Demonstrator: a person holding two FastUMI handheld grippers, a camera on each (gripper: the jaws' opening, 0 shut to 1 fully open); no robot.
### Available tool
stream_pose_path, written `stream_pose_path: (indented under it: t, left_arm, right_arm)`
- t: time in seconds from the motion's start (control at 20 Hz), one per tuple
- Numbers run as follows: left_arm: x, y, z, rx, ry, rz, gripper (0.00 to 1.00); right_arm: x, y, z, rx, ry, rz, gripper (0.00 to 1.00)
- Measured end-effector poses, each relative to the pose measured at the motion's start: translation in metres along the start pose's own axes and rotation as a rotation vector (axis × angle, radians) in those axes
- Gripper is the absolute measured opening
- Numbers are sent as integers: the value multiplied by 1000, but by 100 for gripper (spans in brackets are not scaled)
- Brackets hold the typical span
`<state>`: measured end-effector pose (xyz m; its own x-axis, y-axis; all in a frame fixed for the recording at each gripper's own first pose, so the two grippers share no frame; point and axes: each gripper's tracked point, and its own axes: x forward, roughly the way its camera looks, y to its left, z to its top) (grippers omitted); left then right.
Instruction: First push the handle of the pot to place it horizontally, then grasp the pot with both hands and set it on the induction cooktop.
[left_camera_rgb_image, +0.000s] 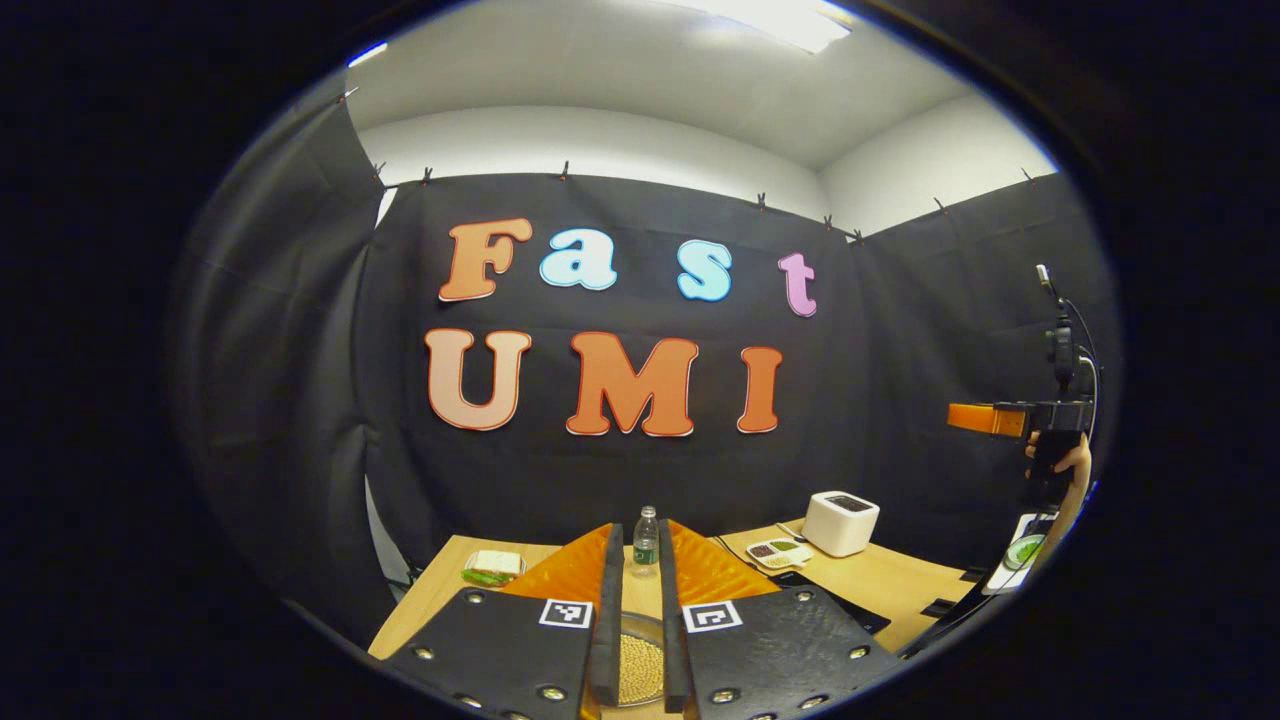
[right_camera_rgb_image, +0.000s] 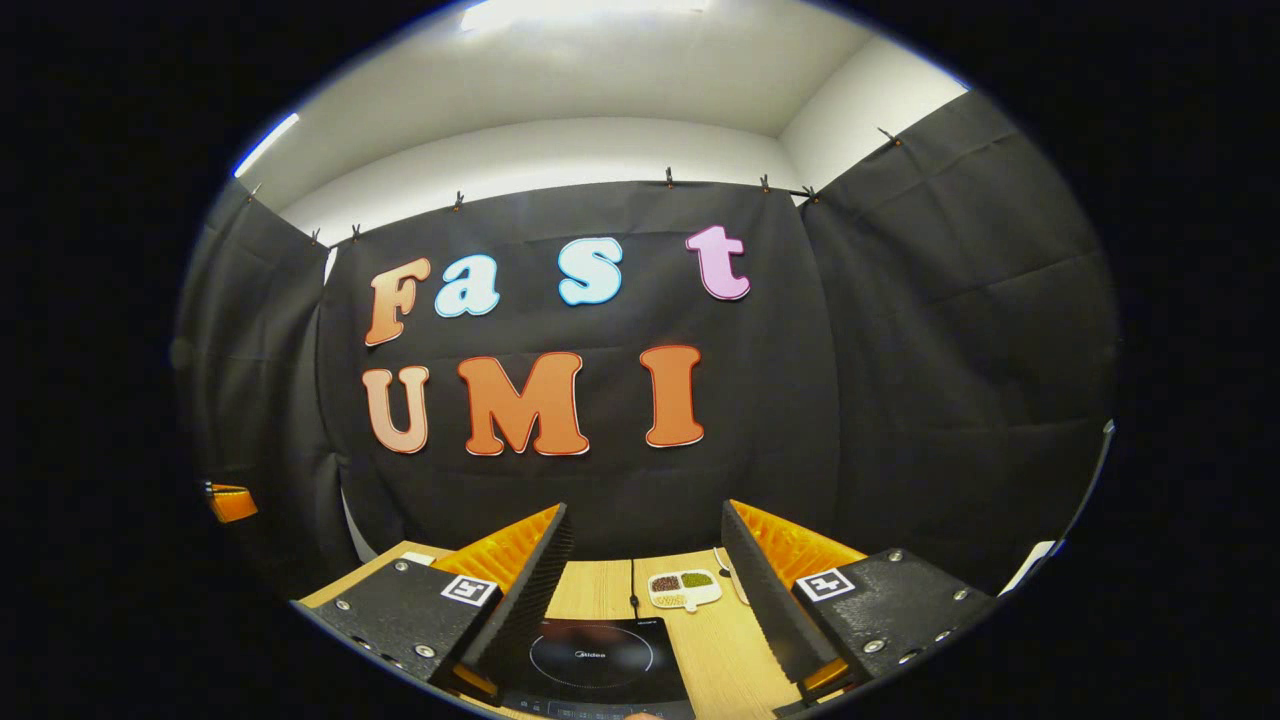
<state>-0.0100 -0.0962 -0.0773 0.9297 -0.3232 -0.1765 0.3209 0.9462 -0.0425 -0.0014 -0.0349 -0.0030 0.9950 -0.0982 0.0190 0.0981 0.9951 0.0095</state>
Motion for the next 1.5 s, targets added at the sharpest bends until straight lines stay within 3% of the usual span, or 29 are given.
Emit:
stream_pose_path:
  t: [0.1,0.15,0.25,0.35,0.4,0.65,1.0,1.5]
  left_arm:
    - [1,-1,-14,4,32,1,15]
    - [2,-1,-21,1,45,-2,6]
    - [3,-5,-37,1,77,-11,5]
    - [3,-9,-56,17,111,-14,7]
    - [2,-13,-66,30,134,-15,4]
    - [-5,-45,-125,43,271,-96,4]
    - [-17,-64,-212,23,479,-144,4]
    - [-28,-65,-320,-17,717,-125,4]
  right_arm:
    - [0,1,-1,1,2,2,93]
    - [-1,0,-1,0,3,3,93]
    - [-3,3,-3,-4,8,8,93]
    - [-2,6,-5,0,16,19,98]
    - [-1,8,-5,6,20,25,93]
    - [1,9,-12,13,33,28,93]
    - [4,5,-19,16,48,26,93]
    - [10,-5,-32,15,71,9,93]
